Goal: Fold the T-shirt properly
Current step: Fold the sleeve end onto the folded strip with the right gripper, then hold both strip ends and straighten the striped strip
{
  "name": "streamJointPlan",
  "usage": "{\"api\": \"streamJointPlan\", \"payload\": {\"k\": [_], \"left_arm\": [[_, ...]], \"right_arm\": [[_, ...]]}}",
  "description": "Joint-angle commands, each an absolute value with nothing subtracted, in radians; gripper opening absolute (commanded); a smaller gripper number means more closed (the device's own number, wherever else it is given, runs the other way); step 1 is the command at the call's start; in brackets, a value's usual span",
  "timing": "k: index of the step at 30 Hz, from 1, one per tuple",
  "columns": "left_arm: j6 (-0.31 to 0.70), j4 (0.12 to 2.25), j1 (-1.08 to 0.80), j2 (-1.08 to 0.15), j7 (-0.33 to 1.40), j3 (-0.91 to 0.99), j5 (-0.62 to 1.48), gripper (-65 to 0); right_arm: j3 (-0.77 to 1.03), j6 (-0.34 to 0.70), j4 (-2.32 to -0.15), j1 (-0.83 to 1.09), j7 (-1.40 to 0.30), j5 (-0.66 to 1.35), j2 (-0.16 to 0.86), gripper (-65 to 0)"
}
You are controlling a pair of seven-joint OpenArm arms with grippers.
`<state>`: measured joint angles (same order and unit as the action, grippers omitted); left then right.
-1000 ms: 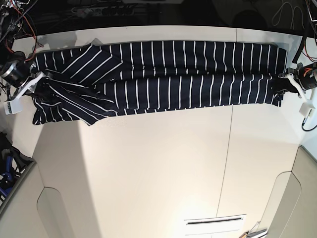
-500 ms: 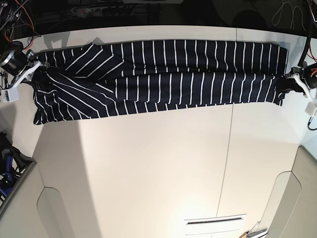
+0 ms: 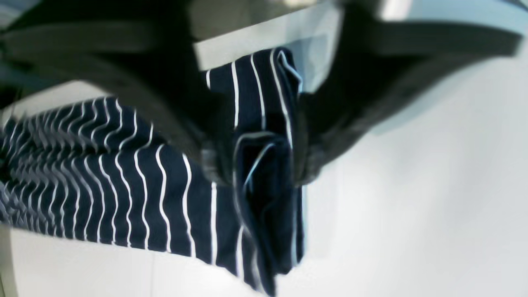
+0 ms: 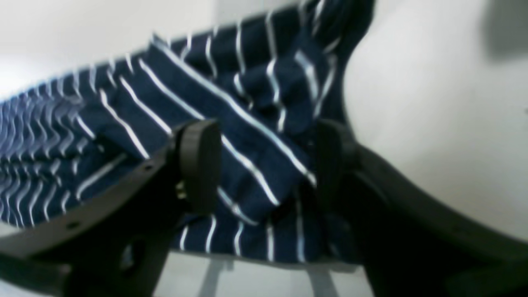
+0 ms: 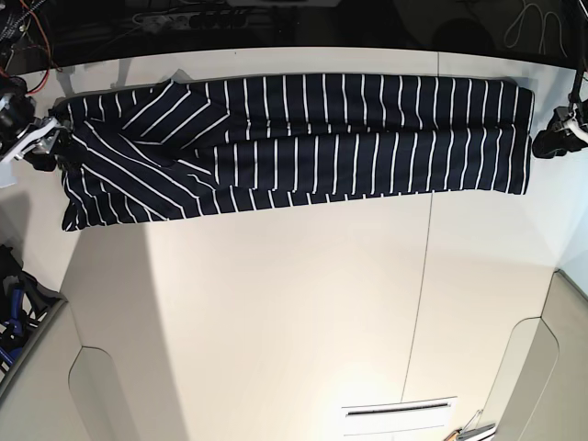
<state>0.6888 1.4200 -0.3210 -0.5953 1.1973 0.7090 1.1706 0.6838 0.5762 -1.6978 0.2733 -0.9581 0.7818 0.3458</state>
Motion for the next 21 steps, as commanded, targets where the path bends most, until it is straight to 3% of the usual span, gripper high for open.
{"api": "streamJointPlan", "payload": {"k": [1,6,8,10,11,13,21], "left_arm": [[0.698,1.435,-0.316,-0.604,1.183,0.737,1.193,-34.7],[0.698,1.435,-0.316,-0.564,1.182,0.752,1.193,-34.4],[0.698,1.435,-0.316,-0.559,1.176,0.752,1.188,-33.9],[0.698,1.435,-0.316,-0.559,1.137,0.752,1.153,-27.4],[0.698,1.435,-0.316,-0.559,1.108,0.752,1.117,-24.2],[0.698,1.434,-0.316,-0.559,1.049,0.752,1.068,-20.6],[0.698,1.433,-0.316,-0.559,1.023,0.746,1.058,-20.4]], "right_arm": [[0.71,0.58,-1.723,0.253,-0.94,0.802,0.362,-30.1],[0.779,0.58,-1.75,0.189,-0.946,0.839,0.363,-32.6],[0.779,0.58,-1.761,0.176,-0.961,0.856,0.362,-43.8],[0.776,0.581,-1.768,0.172,-0.984,0.889,0.354,-63.1],[0.776,0.583,-1.77,0.172,-0.989,0.904,0.342,-65.0],[0.776,0.588,-1.77,0.173,-0.995,0.925,0.307,-65.0],[0.736,0.592,-1.766,0.175,-1.003,0.908,0.185,-65.0]]}}
